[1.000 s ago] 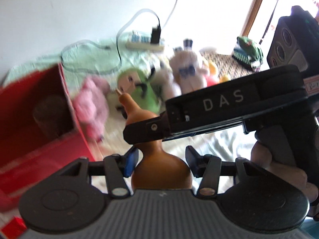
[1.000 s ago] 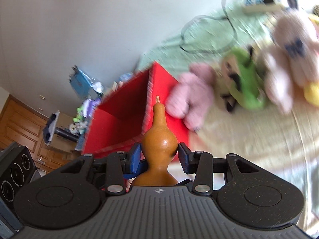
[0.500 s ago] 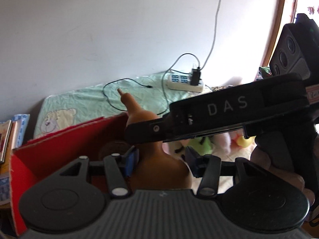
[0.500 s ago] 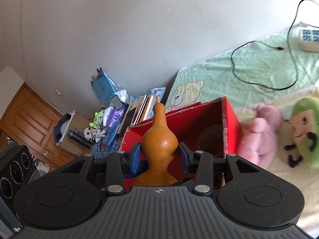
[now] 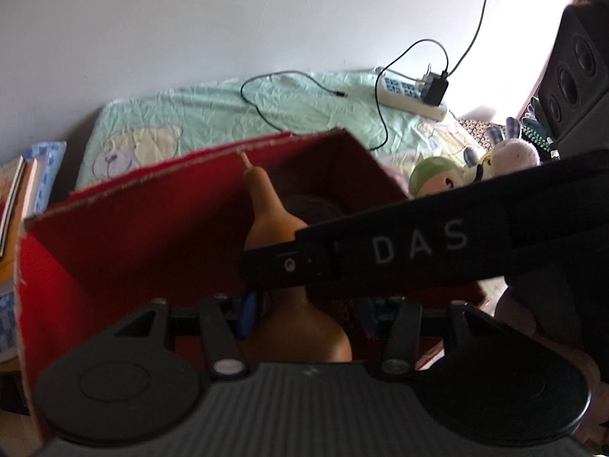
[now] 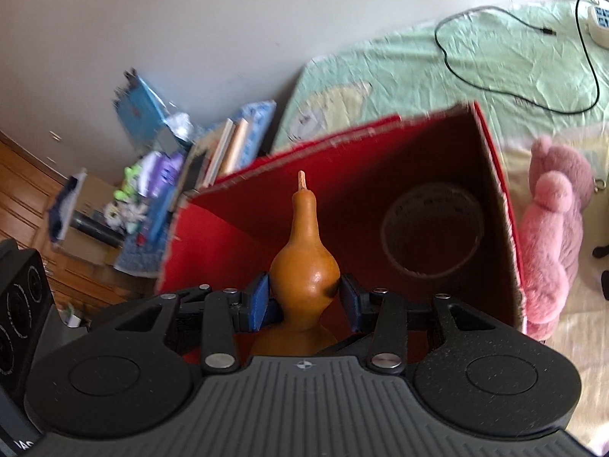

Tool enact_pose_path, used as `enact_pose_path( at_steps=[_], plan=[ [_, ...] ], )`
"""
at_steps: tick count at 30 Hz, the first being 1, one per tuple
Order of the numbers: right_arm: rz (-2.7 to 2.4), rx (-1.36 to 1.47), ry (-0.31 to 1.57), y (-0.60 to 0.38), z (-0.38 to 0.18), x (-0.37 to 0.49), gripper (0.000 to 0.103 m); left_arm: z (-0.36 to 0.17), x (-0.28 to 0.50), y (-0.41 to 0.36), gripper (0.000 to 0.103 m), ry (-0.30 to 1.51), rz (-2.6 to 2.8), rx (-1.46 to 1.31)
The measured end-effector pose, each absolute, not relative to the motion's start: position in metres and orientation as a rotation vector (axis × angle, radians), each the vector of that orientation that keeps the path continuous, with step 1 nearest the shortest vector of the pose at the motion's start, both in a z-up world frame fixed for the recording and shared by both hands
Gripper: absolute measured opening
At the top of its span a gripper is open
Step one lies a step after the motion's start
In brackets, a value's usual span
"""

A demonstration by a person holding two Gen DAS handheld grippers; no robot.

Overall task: Organize objects
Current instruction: 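Lift the gourd with the right gripper and carry it over the red box, then lower the gourd into the red box beside the tape roll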

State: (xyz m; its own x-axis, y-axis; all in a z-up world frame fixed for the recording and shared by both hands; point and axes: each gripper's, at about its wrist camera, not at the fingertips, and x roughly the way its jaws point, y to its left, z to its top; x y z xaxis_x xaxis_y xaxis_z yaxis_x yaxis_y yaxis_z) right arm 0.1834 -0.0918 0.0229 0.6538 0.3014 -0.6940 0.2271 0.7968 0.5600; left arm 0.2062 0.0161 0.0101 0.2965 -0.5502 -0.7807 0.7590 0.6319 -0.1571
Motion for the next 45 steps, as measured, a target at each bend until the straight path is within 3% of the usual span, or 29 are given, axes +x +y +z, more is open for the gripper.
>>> enact_pose_path(
  at_steps=[20,26,34,45],
  plan=[
    [-0.051,0.651,1.053,-0.085,-0.016,0.208,0.044,-0.025,0.235,0.023,0.052,1.087,-0.849,0.208],
    [-0.046,0.582,1.043,-0.079,-0.010,0.210,0.044,-0.026,0.230,0.019,0.057,1.053,-0.842,0.259],
    [-0.035,0.701,1.027,-0.096,-0.017,0.208,0.045,-0.026,0.235,0.021,0.057,1.064,-0.835,0.234],
    [-0.096,0.633,0.973,-0.086,-0.008,0.208,0.045,-0.029,0.236,0.020,0.057,1.086,-0.831,0.228]
  ],
)
